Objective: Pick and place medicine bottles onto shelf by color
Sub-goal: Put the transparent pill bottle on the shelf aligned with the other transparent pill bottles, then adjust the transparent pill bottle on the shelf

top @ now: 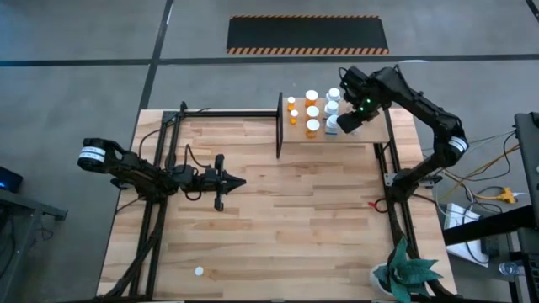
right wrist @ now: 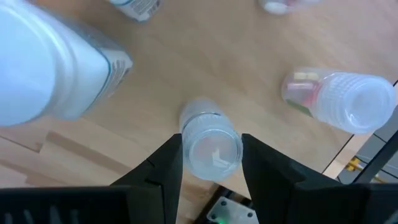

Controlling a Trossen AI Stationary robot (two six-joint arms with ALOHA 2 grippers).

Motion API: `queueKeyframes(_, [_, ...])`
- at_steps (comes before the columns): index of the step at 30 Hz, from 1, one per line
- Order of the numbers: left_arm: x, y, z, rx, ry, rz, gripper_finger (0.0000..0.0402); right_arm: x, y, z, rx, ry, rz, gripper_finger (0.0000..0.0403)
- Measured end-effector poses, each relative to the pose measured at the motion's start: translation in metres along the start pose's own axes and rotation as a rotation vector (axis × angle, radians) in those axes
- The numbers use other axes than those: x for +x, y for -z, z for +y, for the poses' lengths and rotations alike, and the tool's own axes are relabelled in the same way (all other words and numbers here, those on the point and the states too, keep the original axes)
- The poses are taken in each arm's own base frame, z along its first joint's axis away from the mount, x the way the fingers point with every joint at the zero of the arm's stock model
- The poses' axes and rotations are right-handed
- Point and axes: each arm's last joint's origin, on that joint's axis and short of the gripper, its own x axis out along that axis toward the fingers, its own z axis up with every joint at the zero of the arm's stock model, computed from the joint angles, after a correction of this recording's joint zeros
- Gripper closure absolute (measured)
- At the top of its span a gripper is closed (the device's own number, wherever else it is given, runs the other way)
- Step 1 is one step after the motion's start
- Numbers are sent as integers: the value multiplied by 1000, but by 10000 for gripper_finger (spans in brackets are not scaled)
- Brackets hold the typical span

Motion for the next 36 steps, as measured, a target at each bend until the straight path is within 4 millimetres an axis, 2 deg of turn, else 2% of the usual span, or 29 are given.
queueKeyframes(6, [0,0,0,0,0,2,400,-3,1,-2,18,-1,-24,252])
queueKeyframes(17, [0,0,0,0,1,2,400,-4,2,-2,16,-2,-30,165])
queueKeyframes(24, [0,0,0,0,9,2,400,-32,2,-6,19,36,-129,149])
queueKeyframes(26, [0,0,0,0,9,2,400,-40,2,-9,57,66,-152,154])
queueKeyframes(29, [0,0,0,0,9,2,400,-46,0,-22,216,84,-158,158])
queueKeyframes(33, [0,0,-1,0,14,2,400,-40,-4,-40,328,105,-137,145])
queueKeyframes(36, [0,0,-1,0,17,3,400,-35,-7,-43,345,102,-128,131])
